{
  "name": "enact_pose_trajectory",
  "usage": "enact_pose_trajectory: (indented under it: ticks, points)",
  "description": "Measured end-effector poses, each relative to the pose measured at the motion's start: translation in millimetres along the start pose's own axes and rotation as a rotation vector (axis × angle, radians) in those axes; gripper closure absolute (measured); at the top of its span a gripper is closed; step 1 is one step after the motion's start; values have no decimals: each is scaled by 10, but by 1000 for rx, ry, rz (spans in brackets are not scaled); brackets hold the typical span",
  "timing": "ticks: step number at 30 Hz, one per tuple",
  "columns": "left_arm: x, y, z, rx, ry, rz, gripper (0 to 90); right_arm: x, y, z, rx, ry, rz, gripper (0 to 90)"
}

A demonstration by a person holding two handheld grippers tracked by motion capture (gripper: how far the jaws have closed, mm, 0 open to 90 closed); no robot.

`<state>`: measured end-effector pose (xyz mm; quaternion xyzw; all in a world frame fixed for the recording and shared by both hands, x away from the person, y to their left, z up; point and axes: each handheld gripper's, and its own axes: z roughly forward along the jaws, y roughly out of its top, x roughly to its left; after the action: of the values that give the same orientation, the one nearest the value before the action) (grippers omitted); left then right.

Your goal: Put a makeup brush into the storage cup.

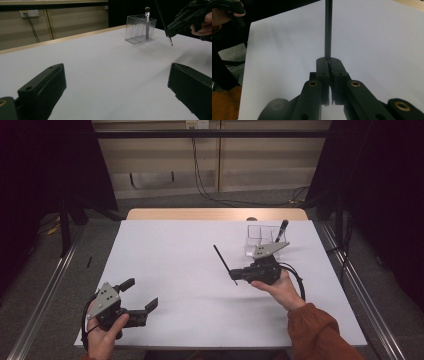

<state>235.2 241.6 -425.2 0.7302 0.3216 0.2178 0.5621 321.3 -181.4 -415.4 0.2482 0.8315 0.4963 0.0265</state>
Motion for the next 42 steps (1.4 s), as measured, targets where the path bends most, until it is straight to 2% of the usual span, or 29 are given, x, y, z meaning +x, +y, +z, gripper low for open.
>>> enact_pose_trajectory:
  ticks: [11,13,16,19,22,25,32,35,42]
  points:
    - [-63,69,65,1,-38,26,21,85,12,67,19,42,-13,873]
    - [-64,99,92,-1,-39,39,20,101,15,84,32,43,-16,873]
    - [-76,131,139,-7,-45,30,19,125,14,116,47,51,-14,873]
    - [-89,161,196,-1,-60,40,17,147,15,147,59,63,-19,873]
    - [-91,175,272,26,-121,54,13,170,22,182,74,82,-28,873]
    - [-117,174,327,32,-127,63,13,201,38,214,100,96,-42,873]
    - [-195,243,409,50,-183,84,20,254,86,272,149,129,-65,873]
    - [-214,301,426,47,-197,90,21,278,105,303,192,153,-74,873]
    - [-252,375,481,63,-226,110,33,290,172,308,245,170,-93,873]
